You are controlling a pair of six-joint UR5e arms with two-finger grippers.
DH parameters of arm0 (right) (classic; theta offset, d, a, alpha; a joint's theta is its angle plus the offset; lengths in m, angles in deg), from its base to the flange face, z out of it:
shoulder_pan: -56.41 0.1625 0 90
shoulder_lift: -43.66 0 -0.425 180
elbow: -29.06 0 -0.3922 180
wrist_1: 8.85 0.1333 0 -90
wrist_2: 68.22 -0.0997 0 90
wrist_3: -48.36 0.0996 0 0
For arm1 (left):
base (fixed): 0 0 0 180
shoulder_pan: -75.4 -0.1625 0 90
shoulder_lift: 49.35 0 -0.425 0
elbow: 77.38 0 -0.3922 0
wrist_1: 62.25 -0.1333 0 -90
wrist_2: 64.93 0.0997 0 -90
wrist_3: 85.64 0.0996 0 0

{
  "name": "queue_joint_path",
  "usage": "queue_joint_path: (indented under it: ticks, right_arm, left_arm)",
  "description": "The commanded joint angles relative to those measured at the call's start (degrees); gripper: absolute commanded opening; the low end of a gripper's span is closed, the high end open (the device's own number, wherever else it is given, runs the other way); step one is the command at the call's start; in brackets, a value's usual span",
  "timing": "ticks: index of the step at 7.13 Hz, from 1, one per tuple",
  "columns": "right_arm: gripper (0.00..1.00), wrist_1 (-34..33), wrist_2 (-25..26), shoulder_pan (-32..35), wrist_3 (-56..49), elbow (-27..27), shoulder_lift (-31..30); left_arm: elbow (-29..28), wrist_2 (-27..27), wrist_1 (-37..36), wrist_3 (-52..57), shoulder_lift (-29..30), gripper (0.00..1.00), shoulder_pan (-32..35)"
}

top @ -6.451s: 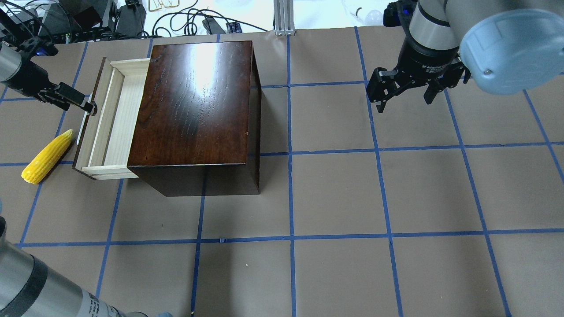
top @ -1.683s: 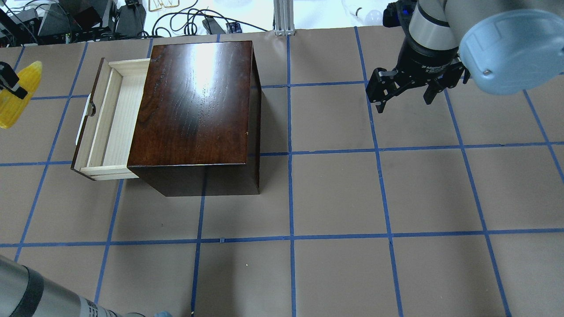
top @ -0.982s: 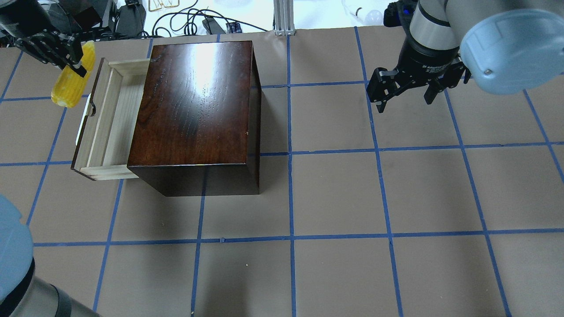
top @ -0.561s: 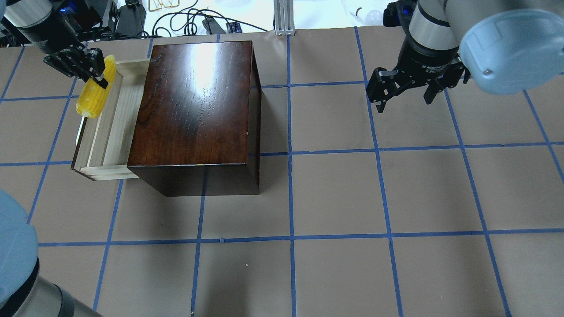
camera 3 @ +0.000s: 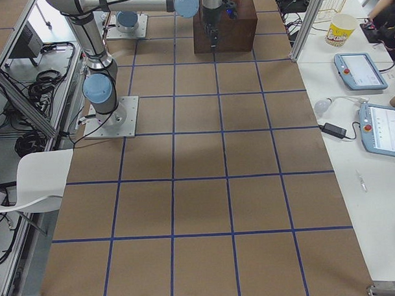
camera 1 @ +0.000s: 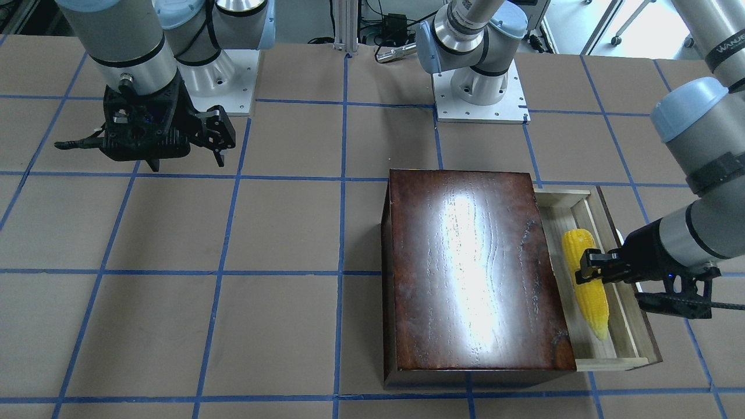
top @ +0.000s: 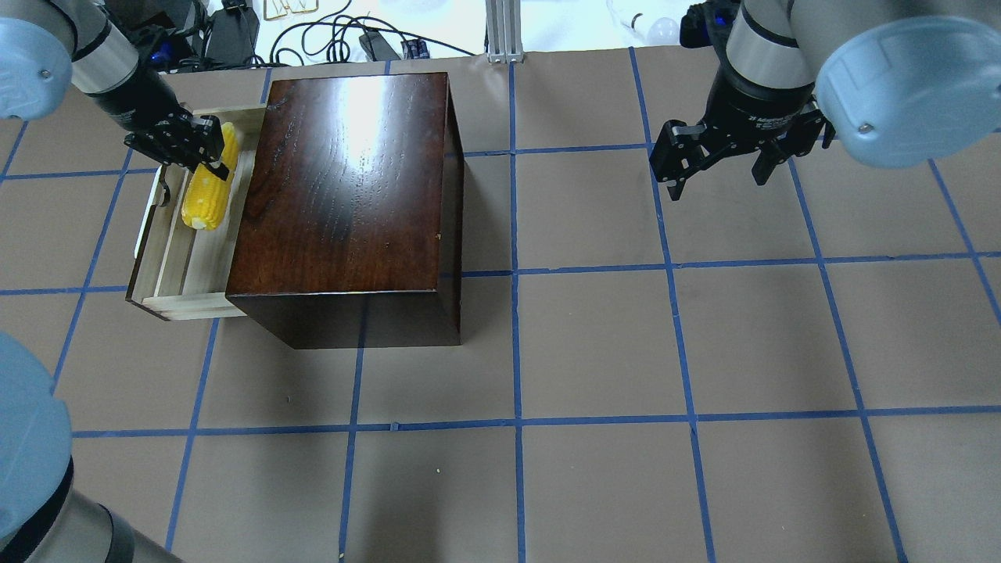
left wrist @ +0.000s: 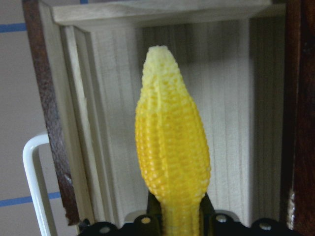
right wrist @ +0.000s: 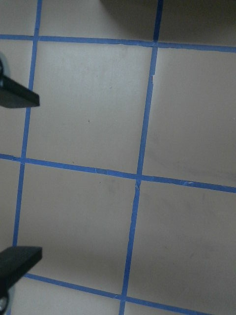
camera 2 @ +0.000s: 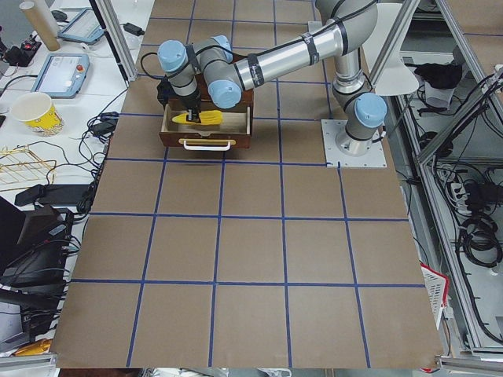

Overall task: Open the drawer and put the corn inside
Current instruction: 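Lower the corn into the drawer and open the left gripper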

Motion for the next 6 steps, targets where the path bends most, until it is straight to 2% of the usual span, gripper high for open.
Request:
queue_joint_path:
  ticks: [1, 3, 5, 6]
  right_arm:
    - [1.00, 0.0, 0.0, 0.0, 0.0, 0.0, 0.0]
    - [1.00, 0.0, 0.0, 0.0, -0.1, 0.0, 0.0]
    - [1.00, 0.0, 0.0, 0.0, 0.0, 0.0, 0.0]
    - [1.00, 0.0, 0.0, 0.0, 0.0, 0.0, 0.0]
  left_arm:
    - [1.2, 0.0, -0.3, -0.1, 0.0, 0.02, 0.1]
    - [1.3, -0.1, -0.3, -0.4, 0.0, 0.31, 0.0]
    - [1.2, -0.1, -0.3, -0.2, 0.0, 0.78, -0.2]
    - [0.7, 0.1, -0.3, 0.2, 0.0, 0.82, -0.2]
